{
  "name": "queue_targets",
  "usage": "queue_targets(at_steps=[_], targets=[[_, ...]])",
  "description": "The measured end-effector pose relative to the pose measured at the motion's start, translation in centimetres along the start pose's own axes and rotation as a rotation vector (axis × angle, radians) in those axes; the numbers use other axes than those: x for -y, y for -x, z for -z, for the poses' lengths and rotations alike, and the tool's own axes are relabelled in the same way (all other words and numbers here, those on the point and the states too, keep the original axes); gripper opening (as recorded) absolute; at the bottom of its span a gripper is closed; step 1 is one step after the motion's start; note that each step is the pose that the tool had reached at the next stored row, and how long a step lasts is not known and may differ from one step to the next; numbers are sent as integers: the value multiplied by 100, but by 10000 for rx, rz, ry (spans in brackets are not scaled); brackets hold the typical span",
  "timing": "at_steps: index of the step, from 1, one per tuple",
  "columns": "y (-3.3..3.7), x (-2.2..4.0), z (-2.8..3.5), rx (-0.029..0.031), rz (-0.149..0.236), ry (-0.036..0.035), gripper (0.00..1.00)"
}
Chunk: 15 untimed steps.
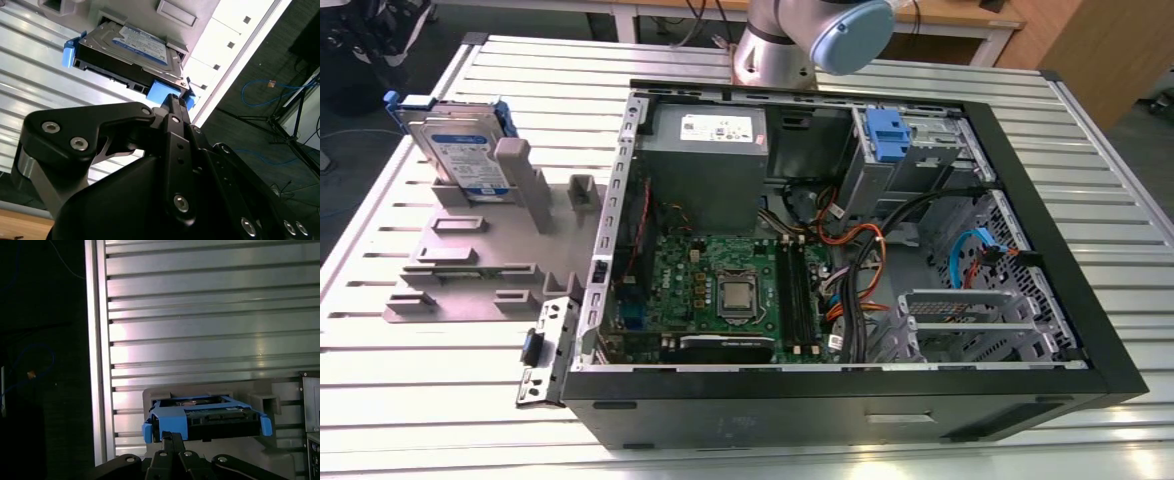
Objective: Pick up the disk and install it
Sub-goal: 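Pick up the disk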
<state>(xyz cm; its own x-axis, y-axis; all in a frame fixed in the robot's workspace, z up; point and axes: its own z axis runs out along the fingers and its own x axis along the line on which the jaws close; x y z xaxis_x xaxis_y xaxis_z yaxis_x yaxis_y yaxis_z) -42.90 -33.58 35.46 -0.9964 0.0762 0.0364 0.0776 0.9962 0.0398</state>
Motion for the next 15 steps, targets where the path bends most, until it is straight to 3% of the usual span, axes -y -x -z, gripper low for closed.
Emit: queue_targets(at_steps=[9, 15], targets=[[-1, 0, -1, -3, 85, -3, 11], [0, 0, -2, -34, 884, -32, 11]])
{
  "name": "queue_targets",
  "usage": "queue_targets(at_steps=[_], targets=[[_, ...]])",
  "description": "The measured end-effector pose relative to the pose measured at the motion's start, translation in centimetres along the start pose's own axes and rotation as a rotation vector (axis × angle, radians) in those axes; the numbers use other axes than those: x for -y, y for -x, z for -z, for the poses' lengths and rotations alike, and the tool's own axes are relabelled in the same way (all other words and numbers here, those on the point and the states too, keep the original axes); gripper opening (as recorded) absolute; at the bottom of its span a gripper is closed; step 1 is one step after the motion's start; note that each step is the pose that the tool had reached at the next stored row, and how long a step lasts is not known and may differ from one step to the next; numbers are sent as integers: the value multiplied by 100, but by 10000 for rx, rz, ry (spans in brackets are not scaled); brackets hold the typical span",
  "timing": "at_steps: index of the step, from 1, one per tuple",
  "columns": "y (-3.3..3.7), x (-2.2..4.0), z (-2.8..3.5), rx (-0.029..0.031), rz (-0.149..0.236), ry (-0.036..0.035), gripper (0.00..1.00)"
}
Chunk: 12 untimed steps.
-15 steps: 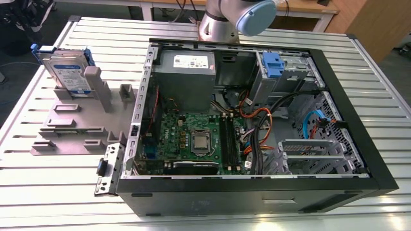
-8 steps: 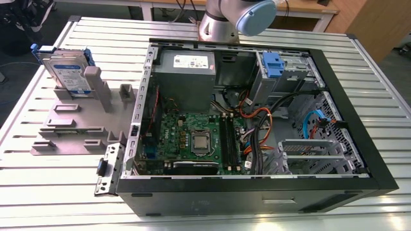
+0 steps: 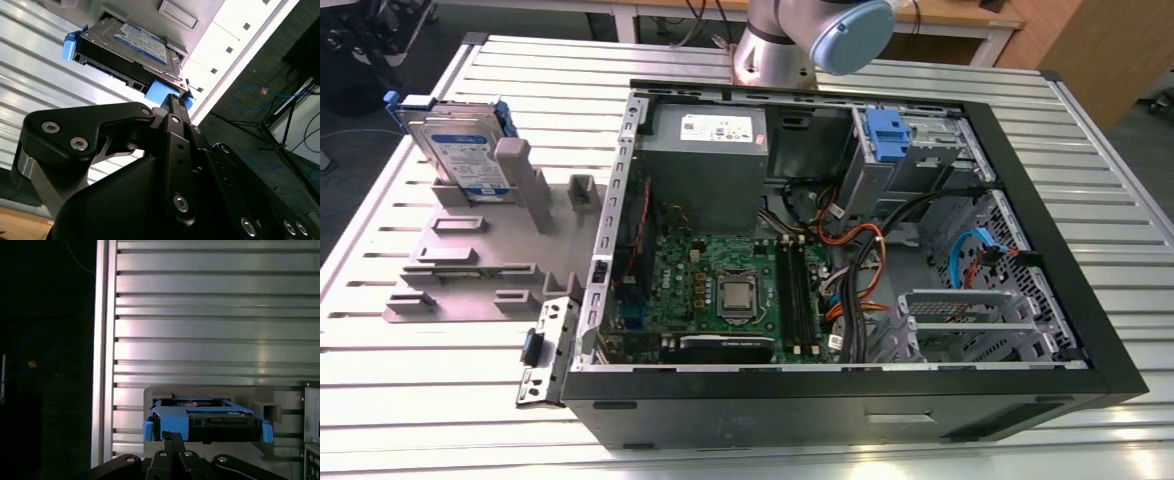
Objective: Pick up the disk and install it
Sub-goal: 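Pick up the disk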
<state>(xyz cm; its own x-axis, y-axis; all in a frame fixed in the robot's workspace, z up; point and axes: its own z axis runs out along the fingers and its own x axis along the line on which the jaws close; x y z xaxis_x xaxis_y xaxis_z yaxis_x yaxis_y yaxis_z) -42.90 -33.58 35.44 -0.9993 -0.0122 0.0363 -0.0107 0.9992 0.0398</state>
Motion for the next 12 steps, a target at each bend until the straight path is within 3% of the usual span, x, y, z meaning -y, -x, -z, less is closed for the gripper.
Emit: queue_targets(at_steps=[6, 12], targets=[[0, 0, 0, -40, 981, -36, 11], [0, 0, 0, -63, 1573, -57, 11]])
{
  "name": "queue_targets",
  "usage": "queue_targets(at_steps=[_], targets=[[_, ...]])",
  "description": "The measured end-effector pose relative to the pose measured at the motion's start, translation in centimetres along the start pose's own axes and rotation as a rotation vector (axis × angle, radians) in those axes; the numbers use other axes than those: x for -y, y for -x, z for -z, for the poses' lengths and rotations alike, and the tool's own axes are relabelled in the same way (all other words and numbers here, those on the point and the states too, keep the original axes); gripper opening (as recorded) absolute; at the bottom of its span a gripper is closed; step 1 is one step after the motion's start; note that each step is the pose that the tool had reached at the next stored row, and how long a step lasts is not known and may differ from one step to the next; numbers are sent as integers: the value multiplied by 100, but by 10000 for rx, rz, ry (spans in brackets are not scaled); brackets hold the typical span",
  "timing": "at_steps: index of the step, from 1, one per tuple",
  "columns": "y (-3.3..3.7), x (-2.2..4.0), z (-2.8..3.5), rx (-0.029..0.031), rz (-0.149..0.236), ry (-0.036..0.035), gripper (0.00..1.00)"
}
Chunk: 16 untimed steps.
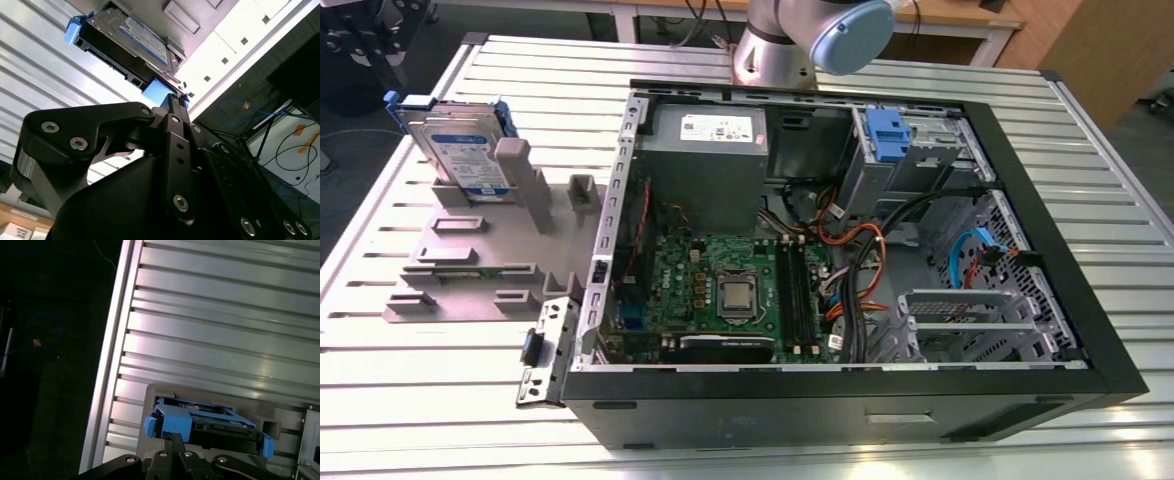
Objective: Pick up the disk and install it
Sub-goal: 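Pick up the disk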
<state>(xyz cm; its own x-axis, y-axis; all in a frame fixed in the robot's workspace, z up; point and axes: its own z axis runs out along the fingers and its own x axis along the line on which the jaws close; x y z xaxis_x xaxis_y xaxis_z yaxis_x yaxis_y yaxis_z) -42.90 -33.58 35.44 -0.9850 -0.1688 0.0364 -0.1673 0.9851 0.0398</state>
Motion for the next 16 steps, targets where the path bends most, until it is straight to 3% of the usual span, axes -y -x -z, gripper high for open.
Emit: queue_targets(at_steps=[4, 16], targets=[[0, 0, 0, -7, 162, -6, 11], [0, 0, 0, -7, 179, -7, 11]])
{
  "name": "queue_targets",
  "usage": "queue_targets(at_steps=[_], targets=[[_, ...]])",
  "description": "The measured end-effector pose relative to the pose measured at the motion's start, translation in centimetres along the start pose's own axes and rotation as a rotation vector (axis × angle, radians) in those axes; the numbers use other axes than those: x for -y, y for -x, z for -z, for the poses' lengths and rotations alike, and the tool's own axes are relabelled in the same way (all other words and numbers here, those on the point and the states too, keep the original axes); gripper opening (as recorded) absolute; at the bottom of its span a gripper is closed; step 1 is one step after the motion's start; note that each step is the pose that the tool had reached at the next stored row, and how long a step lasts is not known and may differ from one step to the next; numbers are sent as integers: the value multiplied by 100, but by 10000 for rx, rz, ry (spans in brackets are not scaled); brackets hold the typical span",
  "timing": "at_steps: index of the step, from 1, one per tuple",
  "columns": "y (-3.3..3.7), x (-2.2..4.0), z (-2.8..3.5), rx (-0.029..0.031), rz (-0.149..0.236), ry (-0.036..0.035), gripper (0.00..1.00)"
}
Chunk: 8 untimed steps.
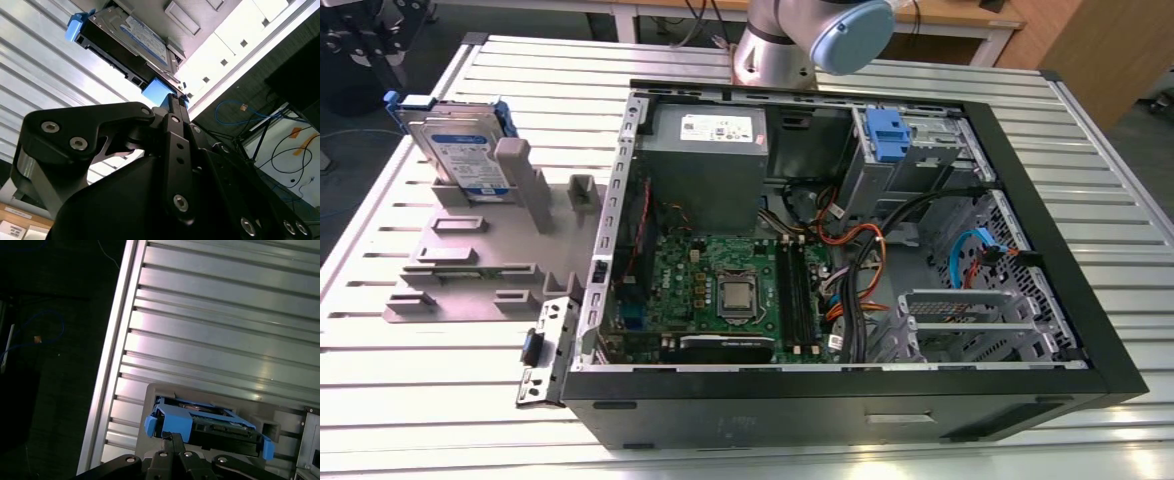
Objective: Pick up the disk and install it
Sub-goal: 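Pick up the disk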
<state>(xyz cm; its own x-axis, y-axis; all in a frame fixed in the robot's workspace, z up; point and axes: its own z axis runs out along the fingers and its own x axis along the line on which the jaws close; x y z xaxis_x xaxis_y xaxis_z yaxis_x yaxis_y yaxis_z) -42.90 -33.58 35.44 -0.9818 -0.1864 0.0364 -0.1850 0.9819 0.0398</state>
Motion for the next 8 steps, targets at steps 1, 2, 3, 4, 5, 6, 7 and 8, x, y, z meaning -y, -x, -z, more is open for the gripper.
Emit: queue_targets(at_steps=[1, 2, 3, 4, 5, 6, 7, 8], targets=[[0, 0, 0, 0, 17, -1, 11], [0, 0, 0, -1, 38, -2, 11], [0, 0, 0, -2, 65, -2, 11], [0, 0, 0, -3, 96, -4, 11], [0, 0, 0, -5, 131, -5, 11], [0, 0, 0, -6, 171, -6, 11], [0, 0, 0, -8, 221, -8, 11], [0, 0, 0, -10, 280, -10, 11]])
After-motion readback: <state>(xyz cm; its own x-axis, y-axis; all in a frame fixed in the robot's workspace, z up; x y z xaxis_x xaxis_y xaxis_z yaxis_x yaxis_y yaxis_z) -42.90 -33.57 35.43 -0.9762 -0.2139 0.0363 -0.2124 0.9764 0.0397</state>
